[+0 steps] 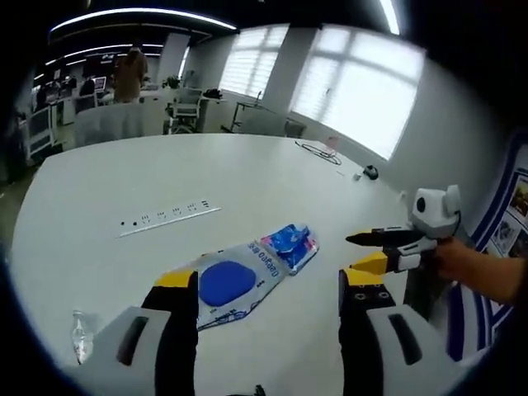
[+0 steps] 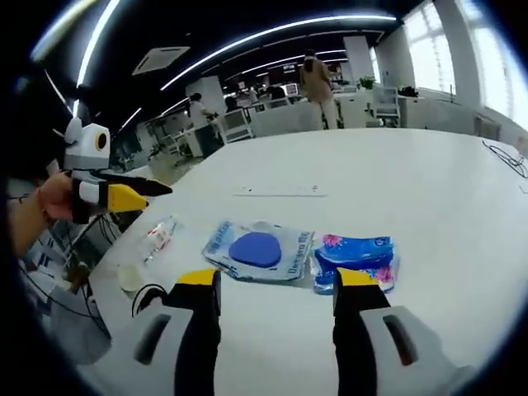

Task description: Arrange the tabletop items into an orderly group along one side of the table until the central work area is clear of visible clutter.

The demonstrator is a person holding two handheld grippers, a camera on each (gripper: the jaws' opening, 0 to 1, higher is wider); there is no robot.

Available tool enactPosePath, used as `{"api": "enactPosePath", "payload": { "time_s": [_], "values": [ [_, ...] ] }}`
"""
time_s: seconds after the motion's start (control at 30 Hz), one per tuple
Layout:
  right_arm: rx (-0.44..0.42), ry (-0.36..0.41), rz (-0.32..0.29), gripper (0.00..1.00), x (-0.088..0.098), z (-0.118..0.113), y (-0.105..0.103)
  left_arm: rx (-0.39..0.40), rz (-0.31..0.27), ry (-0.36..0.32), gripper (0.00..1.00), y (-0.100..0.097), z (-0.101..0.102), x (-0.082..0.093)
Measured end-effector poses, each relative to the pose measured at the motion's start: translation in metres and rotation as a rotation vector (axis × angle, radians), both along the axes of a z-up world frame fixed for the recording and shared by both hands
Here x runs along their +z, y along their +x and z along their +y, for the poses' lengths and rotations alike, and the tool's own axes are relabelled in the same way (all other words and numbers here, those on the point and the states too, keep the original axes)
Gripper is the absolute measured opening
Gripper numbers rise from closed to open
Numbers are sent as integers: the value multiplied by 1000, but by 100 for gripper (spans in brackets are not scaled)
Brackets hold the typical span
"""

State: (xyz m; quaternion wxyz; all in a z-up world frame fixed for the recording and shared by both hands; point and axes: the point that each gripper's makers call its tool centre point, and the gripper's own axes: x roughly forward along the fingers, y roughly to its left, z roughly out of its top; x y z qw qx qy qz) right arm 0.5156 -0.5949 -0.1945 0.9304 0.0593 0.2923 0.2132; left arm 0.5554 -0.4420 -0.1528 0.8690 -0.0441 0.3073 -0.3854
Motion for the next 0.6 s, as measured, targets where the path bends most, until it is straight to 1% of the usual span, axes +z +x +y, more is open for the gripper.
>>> {"api": "enactPosePath", "payload": {
  "time_s": [0.27,0.3,0.53,0.6],
  "values": [
    [27,5,-6,53,6,22,-8,26,-4,0,70,-16,29,1],
    [37,5,-7,53,7,28,-10,35,-3,1,70,-19,35,1],
    [82,15,-13,52,10,59,-17,65,-11,16,70,-39,63,1],
    [97,22,-11,52,9,68,-19,74,-13,21,70,-42,69,0]
  ]
}}
